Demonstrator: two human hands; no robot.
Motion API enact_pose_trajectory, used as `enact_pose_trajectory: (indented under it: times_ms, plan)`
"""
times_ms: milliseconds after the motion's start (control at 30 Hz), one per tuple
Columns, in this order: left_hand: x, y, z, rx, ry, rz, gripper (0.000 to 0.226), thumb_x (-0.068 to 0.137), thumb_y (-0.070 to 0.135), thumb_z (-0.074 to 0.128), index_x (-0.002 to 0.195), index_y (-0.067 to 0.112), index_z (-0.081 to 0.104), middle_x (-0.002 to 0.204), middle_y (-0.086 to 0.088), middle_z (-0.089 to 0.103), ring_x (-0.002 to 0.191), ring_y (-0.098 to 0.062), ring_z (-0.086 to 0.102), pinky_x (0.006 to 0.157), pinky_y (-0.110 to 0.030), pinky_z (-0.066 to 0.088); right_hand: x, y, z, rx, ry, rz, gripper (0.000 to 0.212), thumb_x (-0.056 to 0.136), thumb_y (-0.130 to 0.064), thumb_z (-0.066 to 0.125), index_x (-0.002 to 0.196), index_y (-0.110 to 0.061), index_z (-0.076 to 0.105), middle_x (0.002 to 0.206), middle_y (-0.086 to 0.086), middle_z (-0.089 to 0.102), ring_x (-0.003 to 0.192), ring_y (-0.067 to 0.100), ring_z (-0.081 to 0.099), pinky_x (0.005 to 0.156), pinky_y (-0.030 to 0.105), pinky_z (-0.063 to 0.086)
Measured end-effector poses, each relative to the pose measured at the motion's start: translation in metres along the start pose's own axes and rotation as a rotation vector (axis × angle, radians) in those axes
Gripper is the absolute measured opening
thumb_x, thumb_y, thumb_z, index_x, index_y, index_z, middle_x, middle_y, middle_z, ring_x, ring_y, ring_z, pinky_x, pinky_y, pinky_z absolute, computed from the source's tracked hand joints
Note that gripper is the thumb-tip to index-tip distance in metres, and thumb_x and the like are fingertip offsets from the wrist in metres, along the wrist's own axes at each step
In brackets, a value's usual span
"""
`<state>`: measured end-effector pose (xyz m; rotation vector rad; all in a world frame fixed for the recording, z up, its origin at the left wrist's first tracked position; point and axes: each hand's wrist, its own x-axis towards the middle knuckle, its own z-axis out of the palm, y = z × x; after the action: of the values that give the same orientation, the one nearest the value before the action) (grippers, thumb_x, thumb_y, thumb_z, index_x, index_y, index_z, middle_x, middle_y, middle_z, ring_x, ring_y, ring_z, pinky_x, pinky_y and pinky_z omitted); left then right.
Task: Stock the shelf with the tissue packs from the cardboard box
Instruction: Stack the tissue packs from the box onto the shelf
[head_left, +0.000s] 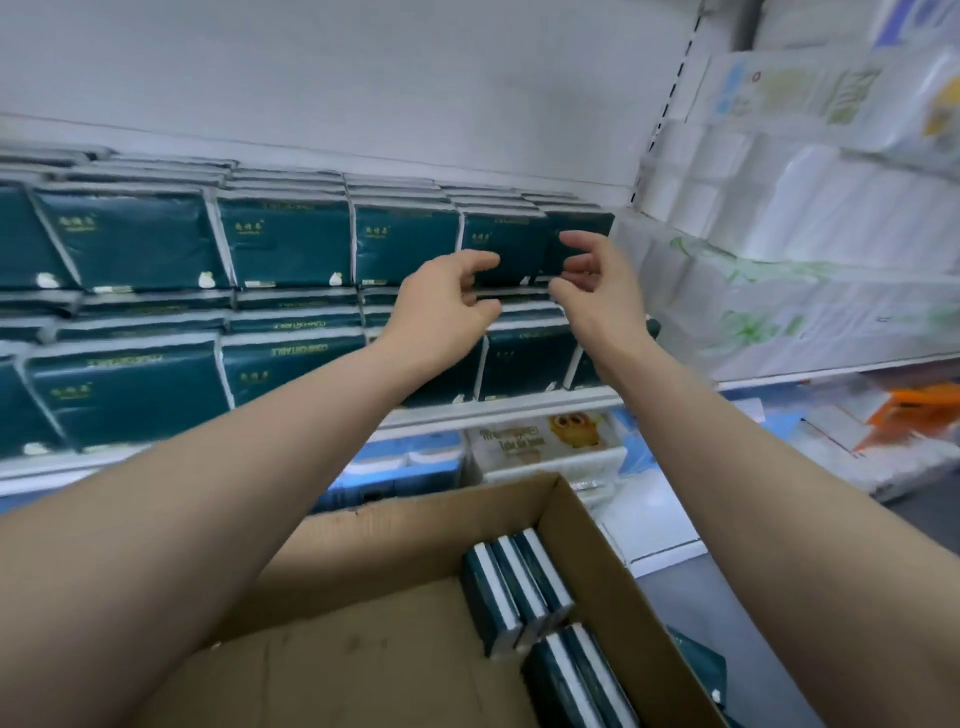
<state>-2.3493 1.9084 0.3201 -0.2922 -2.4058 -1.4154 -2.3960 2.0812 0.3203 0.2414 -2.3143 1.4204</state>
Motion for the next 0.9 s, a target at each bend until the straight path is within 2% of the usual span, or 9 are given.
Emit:
enact_pose_trajectory:
  times_ms: [133,233,367,467,600,667,800,900]
  plan:
    - [-0.041,-0.004,0.01,-0.107,-0.003,0.039,0.036,0.087,0.006,0.066,0.119,0.021,0.065,0.117,0.008,0.065,0.111,-0.008,0.06,0.101,-0.024,0.047,-0.06,0.01,0.002,0.052,0.048,0.011,0.036,0.09,-0.009,0.062,0.123,-0.024,0.06,0.099,-0.007,0.06,0.09,0.005,0.059,0.084,0.021,0.051]
    - [-0.077,-0.02,0.025,-0.143,-0.012,0.019,0.031,0.087,0.004,0.065,0.11,0.025,0.067,0.11,0.01,0.068,0.106,-0.003,0.062,0.098,-0.022,0.049,-0.111,0.032,0.009,0.076,0.055,0.03,0.032,0.09,-0.007,0.063,0.118,-0.022,0.06,0.093,-0.007,0.059,0.085,0.002,0.058,0.076,0.013,0.047]
    - [-0.121,-0.06,0.049,-0.136,-0.077,-0.069,0.029,0.086,0.006,0.067,0.102,0.03,0.067,0.106,0.012,0.068,0.102,-0.001,0.063,0.096,-0.024,0.051,-0.17,0.074,0.02,0.08,-0.046,0.173,0.027,0.092,-0.009,0.063,0.116,-0.022,0.059,0.103,-0.006,0.063,0.093,0.001,0.06,0.08,0.017,0.051]
    - [-0.149,-0.087,0.065,-0.096,-0.148,-0.21,0.028,0.089,0.011,0.067,0.109,0.03,0.066,0.111,0.015,0.065,0.104,0.003,0.059,0.094,-0.016,0.047,-0.196,0.102,0.026,0.021,-0.143,0.284,0.025,0.093,-0.013,0.065,0.114,-0.024,0.06,0.102,-0.006,0.064,0.094,0.004,0.061,0.083,0.024,0.052]
    - [-0.176,-0.124,0.091,-0.081,-0.234,-0.37,0.032,0.09,0.008,0.064,0.12,0.021,0.062,0.117,0.008,0.064,0.107,-0.005,0.059,0.093,-0.017,0.045,-0.205,0.124,0.038,-0.204,-0.381,0.434,0.028,0.091,-0.023,0.069,0.118,-0.023,0.059,0.102,-0.003,0.062,0.09,0.01,0.06,0.073,0.023,0.049]
    - [-0.183,-0.141,0.105,-0.077,-0.259,-0.444,0.034,0.09,0.007,0.063,0.122,0.019,0.061,0.118,0.003,0.064,0.106,-0.008,0.06,0.097,-0.023,0.047,-0.207,0.131,0.045,-0.332,-0.493,0.462,0.032,0.09,-0.028,0.07,0.119,-0.022,0.059,0.106,0.0,0.064,0.098,0.019,0.062,0.082,0.032,0.052]
    - [-0.19,-0.164,0.126,-0.087,-0.309,-0.555,0.039,0.093,0.003,0.057,0.132,0.011,0.054,0.123,-0.001,0.059,0.114,-0.012,0.056,0.095,-0.016,0.039,-0.213,0.143,0.058,-0.62,-0.621,0.351,0.043,0.09,-0.032,0.069,0.13,-0.021,0.055,0.122,0.005,0.062,0.112,0.025,0.06,0.092,0.036,0.05]
    - [-0.191,-0.175,0.138,-0.129,-0.336,-0.633,0.046,0.094,-0.004,0.051,0.138,0.005,0.047,0.131,-0.01,0.055,0.124,-0.02,0.053,0.099,-0.017,0.037,-0.22,0.153,0.065,-0.789,-0.657,0.277,0.047,0.093,-0.032,0.066,0.134,-0.018,0.049,0.128,0.009,0.057,0.115,0.028,0.058,0.092,0.039,0.049]
